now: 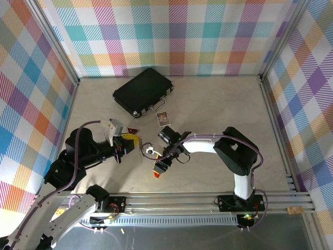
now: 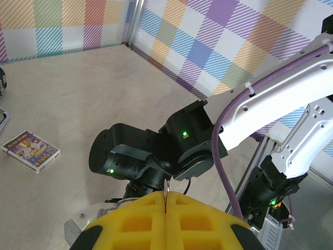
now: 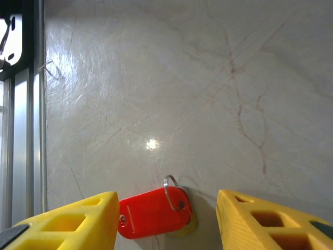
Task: Put the keys on the keyring
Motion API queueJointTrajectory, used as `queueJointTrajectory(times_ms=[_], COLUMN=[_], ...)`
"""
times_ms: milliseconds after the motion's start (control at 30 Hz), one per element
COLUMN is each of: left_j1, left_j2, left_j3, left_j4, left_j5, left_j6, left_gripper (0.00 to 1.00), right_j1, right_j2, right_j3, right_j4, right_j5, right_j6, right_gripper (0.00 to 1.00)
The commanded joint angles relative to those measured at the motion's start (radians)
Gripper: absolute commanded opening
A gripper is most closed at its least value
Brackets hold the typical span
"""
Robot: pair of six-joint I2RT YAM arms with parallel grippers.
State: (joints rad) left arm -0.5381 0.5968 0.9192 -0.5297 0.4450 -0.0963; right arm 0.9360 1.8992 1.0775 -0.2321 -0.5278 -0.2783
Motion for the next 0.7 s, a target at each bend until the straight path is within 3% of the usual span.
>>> queueJointTrajectory(times_ms=[0,300,667], left_j1=[0.014,0.013,0.014], left_j2=[-0.013,-0.016,-0.022], left_j3=[0.033,0.041,0.055], left_j4=[-0.010,-0.022,-0.063], left_j5=[0.012,0.003,-0.013], left_j6=[-0.002,-0.008,0.001], left_gripper=[0.00,0.00,0.00], right_j1=[0.014,0.023,0.032], right_j2=[0.012,0.002,0.012], right_j3=[0.020,0.015,0.022], right_j4=[-0.005,-0.004,-0.011], right_j5=[-0.008,0.084,0.081], right_j6=[-0.024,-0.039,-0.053], right_gripper=[0.50,0.38,0.27])
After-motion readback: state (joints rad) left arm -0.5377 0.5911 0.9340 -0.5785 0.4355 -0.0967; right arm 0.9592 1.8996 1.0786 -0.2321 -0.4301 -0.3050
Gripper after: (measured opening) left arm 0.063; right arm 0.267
